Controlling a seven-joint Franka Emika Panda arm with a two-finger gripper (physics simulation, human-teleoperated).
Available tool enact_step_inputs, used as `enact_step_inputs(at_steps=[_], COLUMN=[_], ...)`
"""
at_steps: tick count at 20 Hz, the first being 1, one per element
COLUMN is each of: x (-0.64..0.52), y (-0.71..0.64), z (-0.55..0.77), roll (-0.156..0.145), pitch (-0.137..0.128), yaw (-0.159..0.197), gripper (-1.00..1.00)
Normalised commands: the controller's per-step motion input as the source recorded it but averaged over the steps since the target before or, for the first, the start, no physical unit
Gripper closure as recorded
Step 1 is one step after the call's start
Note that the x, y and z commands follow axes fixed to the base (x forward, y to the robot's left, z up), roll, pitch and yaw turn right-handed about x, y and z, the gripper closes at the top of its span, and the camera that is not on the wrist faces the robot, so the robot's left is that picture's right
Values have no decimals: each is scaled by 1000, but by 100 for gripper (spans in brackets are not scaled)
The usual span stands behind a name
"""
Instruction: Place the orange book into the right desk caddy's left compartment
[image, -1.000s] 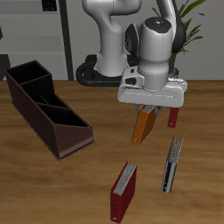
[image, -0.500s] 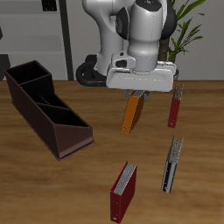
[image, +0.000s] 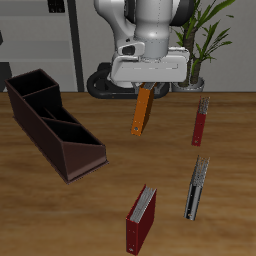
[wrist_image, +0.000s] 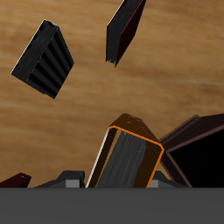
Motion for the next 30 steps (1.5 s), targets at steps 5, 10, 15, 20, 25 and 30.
enact_step_inputs(at_steps=[5,10,15,20,25,30], x=[-166,-75,-61,-179,-86,-29], y=[-65,-147,-179,-192,-69,-236], z=[312,225,-11,108,61,-112], roll=[-6,-28,-5,-42,-27,-54], pitch=[-32,4,28,-25,-16,25], yaw=[105,106,172,150,95,92], gripper=[100,100,100,100,100,100])
